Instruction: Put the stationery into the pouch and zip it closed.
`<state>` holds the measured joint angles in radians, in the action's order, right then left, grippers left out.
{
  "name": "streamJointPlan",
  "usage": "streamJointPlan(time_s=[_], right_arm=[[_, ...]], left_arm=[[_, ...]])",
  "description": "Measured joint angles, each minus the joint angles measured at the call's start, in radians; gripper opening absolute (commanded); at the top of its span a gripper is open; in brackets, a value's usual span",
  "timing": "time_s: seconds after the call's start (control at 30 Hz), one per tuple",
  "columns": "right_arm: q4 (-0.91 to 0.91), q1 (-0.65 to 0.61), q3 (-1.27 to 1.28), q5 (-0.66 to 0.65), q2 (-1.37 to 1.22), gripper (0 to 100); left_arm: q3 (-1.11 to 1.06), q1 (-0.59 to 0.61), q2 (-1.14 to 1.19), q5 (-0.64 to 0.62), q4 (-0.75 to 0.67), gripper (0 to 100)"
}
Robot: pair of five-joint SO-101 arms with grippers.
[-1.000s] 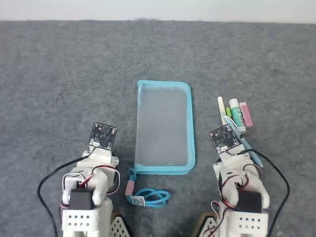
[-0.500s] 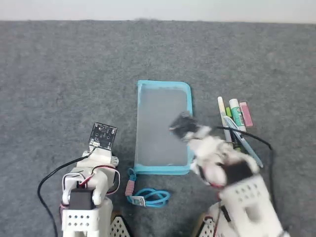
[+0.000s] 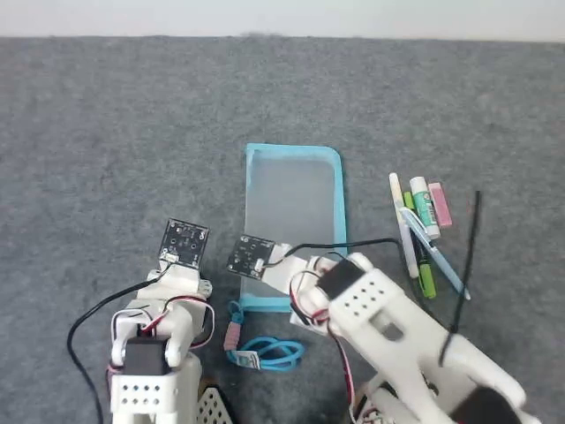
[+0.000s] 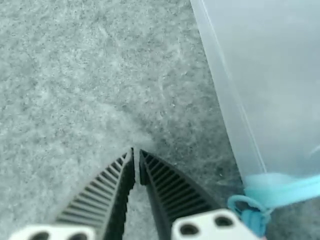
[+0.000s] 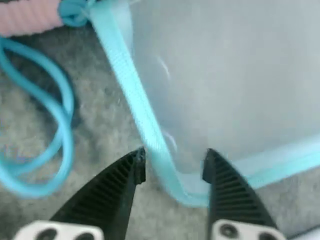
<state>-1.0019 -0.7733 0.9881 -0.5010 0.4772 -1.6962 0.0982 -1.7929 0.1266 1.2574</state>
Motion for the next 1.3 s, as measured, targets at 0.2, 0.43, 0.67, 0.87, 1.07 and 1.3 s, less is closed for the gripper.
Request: streamJointPlan(time_s=[0.2, 0.43, 0.67, 0.87, 1.07, 1.3], right_arm=[[0.098, 0.068, -0.101, 0.052, -0.181, 21.6], [0.135, 0.256, -0.29, 0.06, -0.344, 21.6], [0.133, 0.359, -0.453, 0.063, -0.451, 21.6], [0.009, 0.354, -0.516, 0.064, -0.453, 21.6], [-0.186, 0.436, -0.631, 0.064, -0.44, 21.6], [-0.443, 0.789, -0.795, -0.064, -0.354, 21.6]], left_arm=[[0.0, 0.0, 0.0, 0.0, 0.0, 1], [0.0, 0.0, 0.0, 0.0, 0.0, 1], [0.0, 0.0, 0.0, 0.0, 0.0, 1], [0.0, 0.0, 0.0, 0.0, 0.0, 1], [0.0, 0.0, 0.0, 0.0, 0.0, 1], [0.0, 0.002, 0.0, 0.0, 0.0, 1]])
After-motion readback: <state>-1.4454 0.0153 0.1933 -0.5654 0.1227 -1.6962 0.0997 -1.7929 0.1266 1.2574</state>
